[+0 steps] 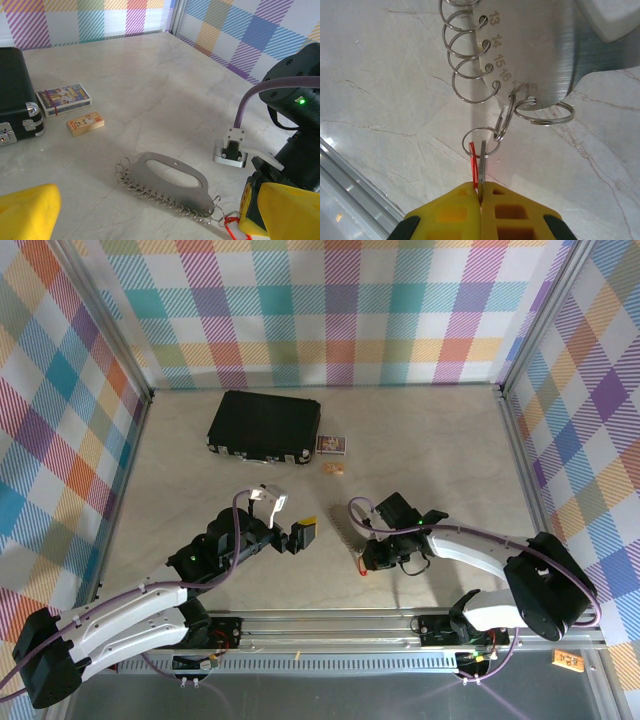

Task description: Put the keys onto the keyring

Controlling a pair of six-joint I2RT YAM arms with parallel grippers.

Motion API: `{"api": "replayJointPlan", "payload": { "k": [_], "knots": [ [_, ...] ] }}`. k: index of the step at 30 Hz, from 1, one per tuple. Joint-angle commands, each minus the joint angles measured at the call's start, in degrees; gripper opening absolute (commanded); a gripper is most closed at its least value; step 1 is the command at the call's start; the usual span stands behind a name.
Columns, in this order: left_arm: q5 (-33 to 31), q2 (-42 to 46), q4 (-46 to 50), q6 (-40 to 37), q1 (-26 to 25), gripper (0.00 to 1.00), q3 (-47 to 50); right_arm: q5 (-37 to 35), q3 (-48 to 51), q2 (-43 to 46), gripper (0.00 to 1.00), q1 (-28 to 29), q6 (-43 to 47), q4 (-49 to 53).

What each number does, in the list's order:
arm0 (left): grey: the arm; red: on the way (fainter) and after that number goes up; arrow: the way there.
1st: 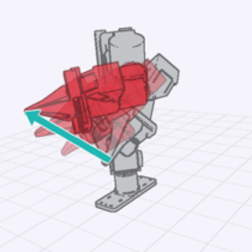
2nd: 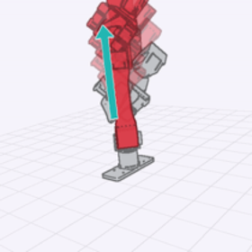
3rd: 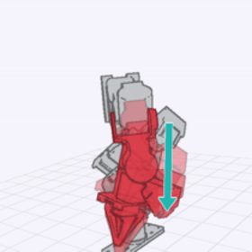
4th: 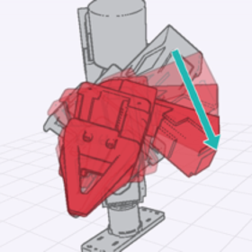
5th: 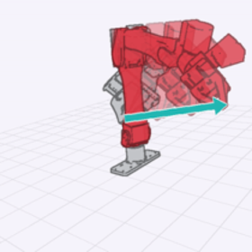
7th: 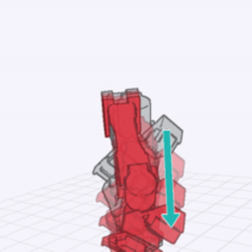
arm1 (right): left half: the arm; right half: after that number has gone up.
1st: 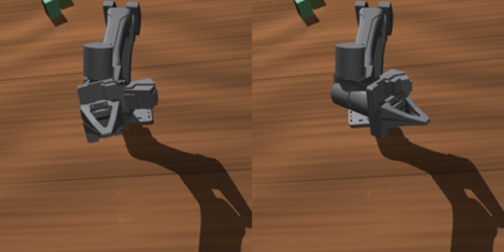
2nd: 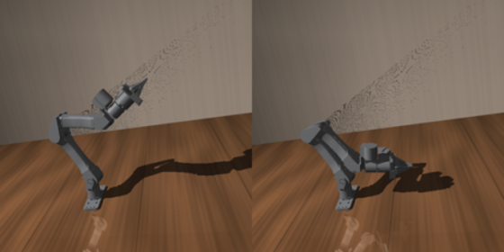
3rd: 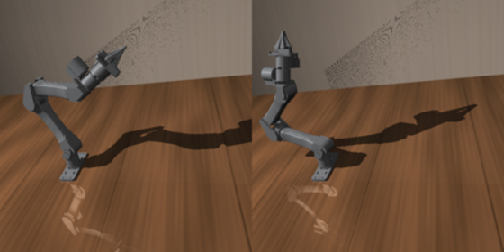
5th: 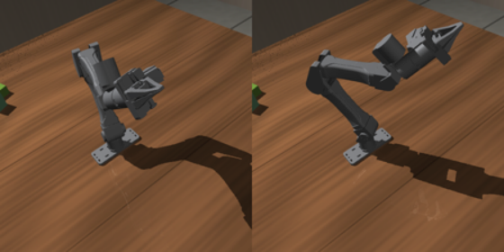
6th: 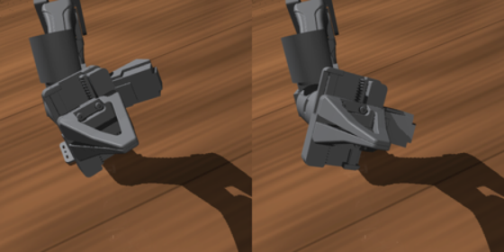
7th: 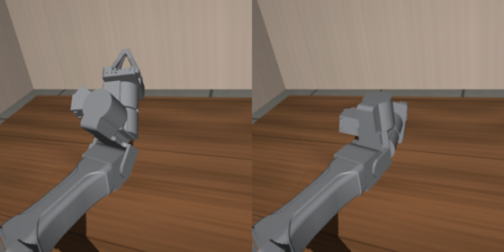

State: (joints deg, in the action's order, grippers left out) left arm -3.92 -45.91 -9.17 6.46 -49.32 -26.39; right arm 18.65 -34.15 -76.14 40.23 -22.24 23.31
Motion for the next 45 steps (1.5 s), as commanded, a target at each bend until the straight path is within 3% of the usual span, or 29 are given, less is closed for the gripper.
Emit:
{"api": "replayJointPlan", "payload": {
  "k": [1, 13, 23, 29, 33, 37, 38, 45],
  "knots": [
    [0.6, 0.0, -1.5, 0.4, 0.3, 1.0, 0.7, -0.1, 0.7, 0.1, 0.0, 0.5, -1.1, -0.2],
    [-1.6, 1.4, -0.1, 0.4, 0.3, 1.0, 0.9, -1.4, 0.9, 2.0, 0.12, 0.7, -2.0, 0.1],
    [-4.5, 3.4, 8.2, 0.5, 0.4, 1.0, -2.7, -3.4, 2.7, 8.8, 0.29, 0.8, -3.4, 0.7],
    [-14.4, 6.3, 10.4, 4.7, 0.5, 1.0, -3.4, -8.0, 0.4, 15.7, 0.48, 0.8, -1.3, 3.3],
    [-22.2, 5.4, 15.4, 6.3, 1.2, 1.0, -5.2, -13.6, -1.1, 20.6, 0.72, 0.7, 0.5, 3.8],
    [-30.0, 4.3, 18.2, 5.7, 1.6, 1.0, -5.7, -19.7, -1.7, 24.6, 0.86, 0.5, 2.6, 3.1],
    [-31.7, 3.9, 18.3, 4.2, 2.0, 1.0, -5.2, -21.4, -2.1, 25.2, 0.97, 0.3, 3.2, 3.0],
    [-45.8, -3.0, 16.9, -2.3, 5.1, 1.0, -3.4, -30.0, -5.3, 24.6, 0.99, -3.8, 5.1, 3.4]
  ]
}}
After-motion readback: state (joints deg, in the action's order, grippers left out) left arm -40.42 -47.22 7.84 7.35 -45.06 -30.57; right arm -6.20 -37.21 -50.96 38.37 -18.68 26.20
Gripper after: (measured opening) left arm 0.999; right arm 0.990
